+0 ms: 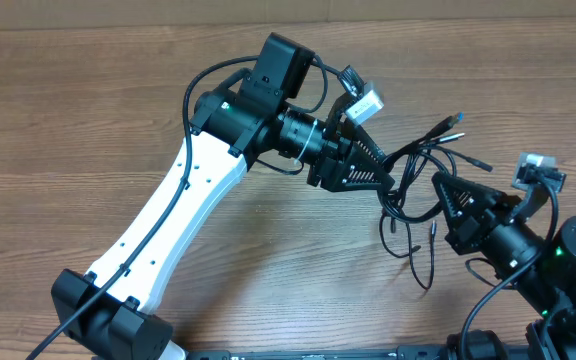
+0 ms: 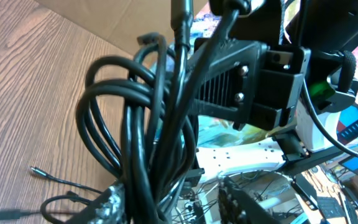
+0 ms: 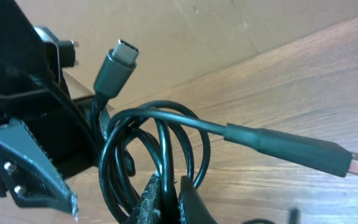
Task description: Untangle cables
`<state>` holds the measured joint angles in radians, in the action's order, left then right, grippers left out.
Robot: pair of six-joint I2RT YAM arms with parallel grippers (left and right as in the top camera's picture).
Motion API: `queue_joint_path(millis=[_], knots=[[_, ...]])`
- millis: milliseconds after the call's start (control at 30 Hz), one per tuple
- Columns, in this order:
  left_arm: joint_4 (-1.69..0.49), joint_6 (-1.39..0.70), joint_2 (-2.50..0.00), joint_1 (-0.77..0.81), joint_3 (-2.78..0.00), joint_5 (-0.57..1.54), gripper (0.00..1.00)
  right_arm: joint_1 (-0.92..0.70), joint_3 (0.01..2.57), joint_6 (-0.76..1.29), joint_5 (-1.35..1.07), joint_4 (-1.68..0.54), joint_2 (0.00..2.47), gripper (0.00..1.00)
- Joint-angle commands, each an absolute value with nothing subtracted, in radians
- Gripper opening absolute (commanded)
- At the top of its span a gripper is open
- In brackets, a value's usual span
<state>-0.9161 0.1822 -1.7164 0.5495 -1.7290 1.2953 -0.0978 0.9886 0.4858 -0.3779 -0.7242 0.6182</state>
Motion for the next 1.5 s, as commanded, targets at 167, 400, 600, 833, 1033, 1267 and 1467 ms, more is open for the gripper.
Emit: queue_joint_path(millis=[167,400,600,833,1033,1267,1467], knots=[[-0.915,0.186,-1.69,0.549,-1.752,1.327,0.48,-0.096,1.016,0.502,-0.352,-0.631,0.611,0.04],[-0.91,0.186,-1.69,0.549,-1.752,1.324,0.19,-0.096,1.016,0.502,-0.353,-0.63,0.611,0.04],[-0.909,0.186,-1.69,0.549,-1.752,1.296,0.07,-0.096,1.016,0.501,-0.33,-0.636,0.611,0.04],[-0.909,0.186,-1.69,0.549,-1.752,1.29,0.04,-0.096,1.016,0.501,-0.307,-0.636,0.611,0.04],[-0.908,0.186,-1.69,0.549,-1.752,1.271,0.04,-0.096,1.016,0.501,-0.276,-0.638,0.611,0.04],[-0.888,0.186,-1.69,0.549,-1.752,1.275,0.04,-0.096,1.016,0.501,-0.207,-0.701,0.611,0.62],[-0.831,0.181,-1.69,0.549,-1.752,1.275,0.04,-0.096,1.016,0.502,-0.243,-0.785,0.611,0.98]])
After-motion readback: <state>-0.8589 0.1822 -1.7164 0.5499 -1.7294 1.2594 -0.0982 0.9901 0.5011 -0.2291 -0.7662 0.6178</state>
